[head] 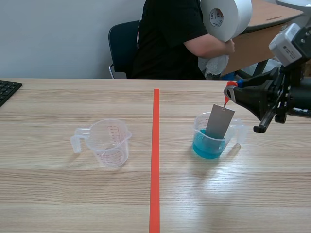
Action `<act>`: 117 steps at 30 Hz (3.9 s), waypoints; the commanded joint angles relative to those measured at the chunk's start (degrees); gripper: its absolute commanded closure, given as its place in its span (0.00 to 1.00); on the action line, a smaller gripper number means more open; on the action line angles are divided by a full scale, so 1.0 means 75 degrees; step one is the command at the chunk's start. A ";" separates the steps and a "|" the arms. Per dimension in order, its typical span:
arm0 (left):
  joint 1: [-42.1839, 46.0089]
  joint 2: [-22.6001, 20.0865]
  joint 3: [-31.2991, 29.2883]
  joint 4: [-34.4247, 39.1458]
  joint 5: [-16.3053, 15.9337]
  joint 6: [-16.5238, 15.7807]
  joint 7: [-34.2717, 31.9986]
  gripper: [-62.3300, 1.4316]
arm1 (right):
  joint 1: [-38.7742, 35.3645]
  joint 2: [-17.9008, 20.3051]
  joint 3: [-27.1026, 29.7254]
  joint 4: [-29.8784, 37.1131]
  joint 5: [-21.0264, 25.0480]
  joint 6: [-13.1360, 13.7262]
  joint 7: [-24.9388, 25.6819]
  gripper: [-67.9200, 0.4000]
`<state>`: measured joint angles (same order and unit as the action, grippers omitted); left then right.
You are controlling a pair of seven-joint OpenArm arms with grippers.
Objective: Do the redox reaction experiment.
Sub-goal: 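Lower the plate into the blue solution, then hold the plate still in the solution, then raise the plate and point at it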
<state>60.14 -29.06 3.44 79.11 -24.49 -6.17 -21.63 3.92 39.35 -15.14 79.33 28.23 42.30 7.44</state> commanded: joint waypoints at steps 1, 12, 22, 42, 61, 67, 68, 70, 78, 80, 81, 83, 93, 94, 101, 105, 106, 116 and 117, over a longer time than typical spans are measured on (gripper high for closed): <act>-0.0003 -0.0023 0.0038 0.0047 0.0009 -0.0052 -0.0111 0.90 | 0.0134 0.0082 -0.0009 0.0064 0.0026 0.0055 0.0009 0.98; -0.0003 -0.0026 0.0038 0.0047 0.0009 -0.0052 -0.0111 0.90 | 0.0134 0.0082 -0.0009 0.0064 0.0026 0.0055 0.0003 0.98; -0.0003 -0.0026 0.0038 0.0047 0.0009 -0.0052 -0.0111 0.90 | 0.0134 0.0085 -0.0009 0.0064 0.0038 0.0055 0.0003 0.98; -0.0003 -0.0026 0.0038 0.0047 0.0009 -0.0052 -0.0111 0.90 | 0.0111 0.0152 0.0259 0.0262 0.0073 0.0055 -0.0321 0.97; -0.0003 -0.0023 0.0038 0.0047 0.0009 -0.0052 -0.0111 0.90 | 0.0087 0.0321 0.1134 0.1696 0.1411 0.0055 -0.2154 0.98; -0.0003 -0.0023 0.0038 0.0047 0.0009 -0.0052 -0.0111 0.90 | 0.0087 0.0318 0.1460 0.2060 0.1950 0.0055 -0.2804 0.98; -0.0003 -0.0023 0.0038 0.0047 0.0009 -0.0052 -0.0111 0.90 | 0.0087 0.0318 0.1507 0.2127 0.2020 0.0055 -0.2908 0.98; -0.0003 -0.0023 0.0038 0.0047 0.0009 -0.0052 -0.0111 0.90 | 0.0087 0.0318 0.1594 0.2267 0.2186 0.0055 -0.3139 0.98; -0.0003 -0.0023 0.0038 0.0047 0.0009 -0.0052 -0.0111 0.90 | 0.0090 0.0318 0.1955 0.2806 0.2876 0.0055 -0.3882 0.98; -0.0006 -0.0023 0.0038 0.0047 0.0009 -0.0052 -0.0114 0.90 | 0.0090 0.0318 0.2043 0.2914 0.3083 0.0055 -0.4048 0.98; -0.0012 -0.0023 0.0038 0.0047 0.0009 -0.0052 -0.0114 0.90 | 0.0090 0.0318 0.2087 0.2961 0.3188 0.0055 -0.4127 0.98; -0.0029 -0.0026 0.0038 0.0047 0.0009 -0.0052 -0.0114 0.90 | 0.0090 0.0318 0.2165 0.3042 0.3351 0.0055 -0.4246 0.98; -0.0041 -0.0026 0.0038 0.0047 0.0009 -0.0052 -0.0114 0.90 | 0.0090 0.0318 0.2532 0.3381 0.3937 0.0055 -0.4730 0.98; -0.0041 -0.0026 0.0038 0.0047 0.0009 -0.0052 -0.0114 0.90 | 0.0090 0.0318 0.2532 0.3392 0.3966 0.0055 -0.4739 0.98; -0.0020 -0.0166 0.0038 0.0055 0.0009 -0.0058 -0.0128 0.90 | 0.0090 0.0318 0.2532 0.3398 0.4074 0.0055 -0.4779 0.98; -0.0020 -0.0714 0.0038 0.0070 -0.0003 -0.0085 -0.0256 0.90 | 0.0090 0.0315 0.2532 0.3398 0.4074 0.0055 -0.4779 0.98; -0.0020 -0.0892 0.0038 0.0082 -0.0029 -0.0085 -0.0353 0.90 | 0.0090 0.0315 0.2532 0.3398 0.4074 0.0055 -0.4779 0.98; -0.0560 -0.3066 0.0038 0.0685 -0.0265 -0.0385 -0.0600 0.90 | 0.0090 0.0294 0.2532 0.3398 0.4071 0.0055 -0.4779 0.98; -0.0766 -0.3229 0.0038 0.0685 -0.0283 -0.0525 -0.0574 0.90 | 0.0090 0.0291 0.2532 0.3398 0.4071 0.0055 -0.4779 0.98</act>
<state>56.21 -53.34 3.77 83.55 -26.20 -9.45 -25.32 3.79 40.77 3.05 104.01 58.13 42.39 -29.30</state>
